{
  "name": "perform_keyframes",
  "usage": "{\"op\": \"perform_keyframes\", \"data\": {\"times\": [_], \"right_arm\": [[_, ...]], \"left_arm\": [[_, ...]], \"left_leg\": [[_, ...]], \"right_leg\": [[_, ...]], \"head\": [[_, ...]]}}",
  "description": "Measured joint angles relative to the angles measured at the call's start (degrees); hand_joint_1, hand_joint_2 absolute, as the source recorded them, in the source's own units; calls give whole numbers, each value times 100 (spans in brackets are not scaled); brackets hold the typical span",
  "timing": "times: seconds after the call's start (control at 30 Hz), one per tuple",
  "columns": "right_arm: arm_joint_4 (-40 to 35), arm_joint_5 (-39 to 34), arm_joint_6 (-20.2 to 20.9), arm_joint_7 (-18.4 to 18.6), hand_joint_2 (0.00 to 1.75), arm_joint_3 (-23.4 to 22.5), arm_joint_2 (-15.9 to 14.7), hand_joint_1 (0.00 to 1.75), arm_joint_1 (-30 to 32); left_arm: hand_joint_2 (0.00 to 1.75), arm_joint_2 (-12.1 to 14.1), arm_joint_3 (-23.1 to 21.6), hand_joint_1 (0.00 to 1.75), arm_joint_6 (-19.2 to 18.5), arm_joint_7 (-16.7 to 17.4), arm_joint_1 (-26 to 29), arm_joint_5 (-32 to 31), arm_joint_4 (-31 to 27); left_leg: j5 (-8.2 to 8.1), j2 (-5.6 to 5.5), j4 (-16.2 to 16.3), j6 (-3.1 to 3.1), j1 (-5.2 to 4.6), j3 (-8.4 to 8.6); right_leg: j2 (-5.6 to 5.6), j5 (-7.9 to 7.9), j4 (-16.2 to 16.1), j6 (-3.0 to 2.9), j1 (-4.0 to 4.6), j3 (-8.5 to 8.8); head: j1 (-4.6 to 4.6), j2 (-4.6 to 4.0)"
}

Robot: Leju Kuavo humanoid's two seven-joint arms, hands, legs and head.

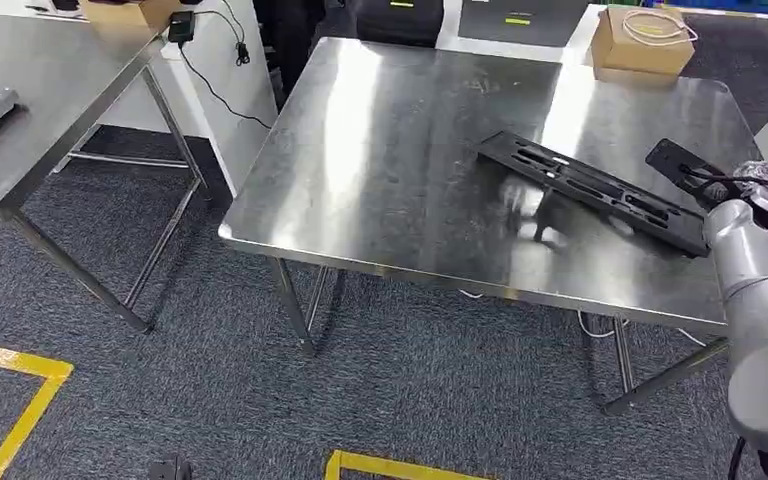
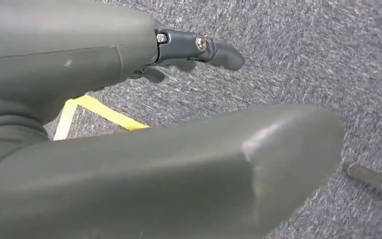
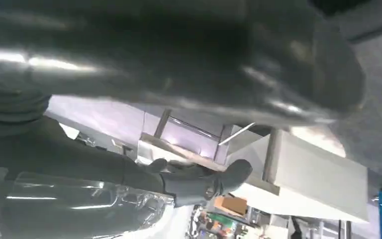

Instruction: Take the parts from the cabinet and place them on the table.

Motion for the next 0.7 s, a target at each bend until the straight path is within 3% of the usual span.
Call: {"op": "perform_keyframes", "data": {"times": [0.03, 0.07, 0.1, 0.13, 0.17, 0.2, 0.23, 0.3, 0.33, 0.37, 0.4, 0.47, 0.5, 0.53, 0.6, 0.63, 0.67, 0.7], "right_arm": [[2, 0, 0, 11, 0, 2, -4, 0, -10], [4, 0, 0, 17, 0, 2, -20, 0, -10], [4, 2, 0, 22, 0, 2, -20, 0, -9], [7, 0, 2, 26, 0, 2, -22, 0, -6], [13, 0, 4, 31, 0, 2, -20, 0, 12], [20, 0, 4, 33, 0, 2, -17, 0, 29], [24, 0, 4, 37, 0, 2, -15, 0, 54], [24, 2, 4, 48, 0, 4, -9, 0, 61], [24, 0, 2, 59, 0, 4, -9, 0, 52], [22, 2, 2, 61, 0, 9, -9, 0, 46], [20, 2, 0, 61, 0, 11, 7, 0, 70], [24, 2, 0, 70, 0, 13, 17, 0, 73], [28, 2, 0, 70, 0, 13, 33, 0, 85], [44, 2, 0, 70, 0, 13, 61, 0, 77], [46, 2, 2, 76, 0, 17, 87, 0, 92], [46, 2, 0, 76, 0, 20, 96, 0, 92], [46, 2, -7, 81, 0, 22, 101, 0, 93], [48, 2, -24, 94, 0, 28, 103, 0, 102]], "left_arm": [[0, -4, 0, 0, 0, -7, -4, 0, 0], [0, -22, 0, 0, 0, -18, -13, 2, 0], [0, -13, 0, 0, 0, -22, -17, 9, 0], [0, -9, 2, 0, 0, -22, -16, 11, 0], [0, -9, 2, 0, 0, -22, -13, 11, 0], [0, -11, 4, 0, 0, -20, -11, 11, 0], [0, -17, 4, 0, -4, -20, -9, 11, 0], [0, -26, 5, 0, -17, -20, -13, 11, 0], [0, -28, 5, 0, -18, -20, -14, 11, 0], [0, -26, 7, 0, -17, -20, -12, 11, 0], [0, -28, 7, 0, -17, -17, -12, 11, 0], [0, -31, 11, 0, -17, -22, -2, 15, 0], [0, -26, 13, 0, -18, -22, 13, 15, 0], [0, 2, 18, 0, -17, -22, 17, 18, 0], [0, -4, 22, 0, -17, -22, 25, 20, 0], [0, -4, 26, 0, -17, -22, 23, 28, 0], [0, -4, 28, 0, -17, -22, 22, 28, 0], [0, -4, 31, 0, -20, -22, 23, 26, 0]], "left_leg": [[106, 28, -110, 92, 48, 16], [167, 12, -154, 157, 8, -20], [213, 12, -152, 214, -10, -82], [261, 6, -150, 233, -23, -148], [314, -5, -150, 244, -48, -220], [368, -10, -147, 249, -70, -289], [429, -21, -143, 247, -90, -367], [539, -34, -124, 226, -100, -508], [583, -38, -101, 204, -101, -568], [625, -40, -86, 169, -118, -633], [687, -37, -107, 137, -129, -645], [786, -52, -108, 111, -138, -656], [843, -63, -135, 81, -153, -672], [807, -63, -107, 55, -113, -729], [131, -41, 374, -58, -81, -881], [-241, -37, 886, -114, -45, -1004], [-485, -30, 1371, -156, -7, -1102], [-582, -21, 1711, -193, 27, -1133]], "right_leg": [[-3, -110, 77, -17, -1, -80], [14, -323, 280, -96, 11, -184], [28, -580, 688, -170, 9, -337], [43, -822, 1189, -206, 13, -529], [54, -1025, 1671, -210, 18, -704], [64, -1103, 1940, -180, 31, -761], [65, -1034, 1899, -126, 31, -655], [64, -706, 1147, -18, 31, -131], [64, -607, 641, -3, 30, 209], [67, -760, 153, -56, 35, 493], [94, -690, 144, -123, 133, 550], [97, -646, 137, -158, 145, 457], [89, -597, 127, -221, 110, 402], [72, -515, 113, -267, -24, 394], [54, -390, 117, -405, 3, 259], [48, -326, 119, -406, 9, 185], [45, -271, 121, -393, 16, 115], [44, -217, 125, -386, 16, 46]], "head": [[26, 0], [28, 0], [42, 0], [48, 0], [46, 0], [50, 0], [46, 0], [46, 0], [50, 0], [48, 0], [28, 0], [50, 0], [63, 0], [61, 0], [18, 0], [22, 0], [17, 0], [24, 0]]}}
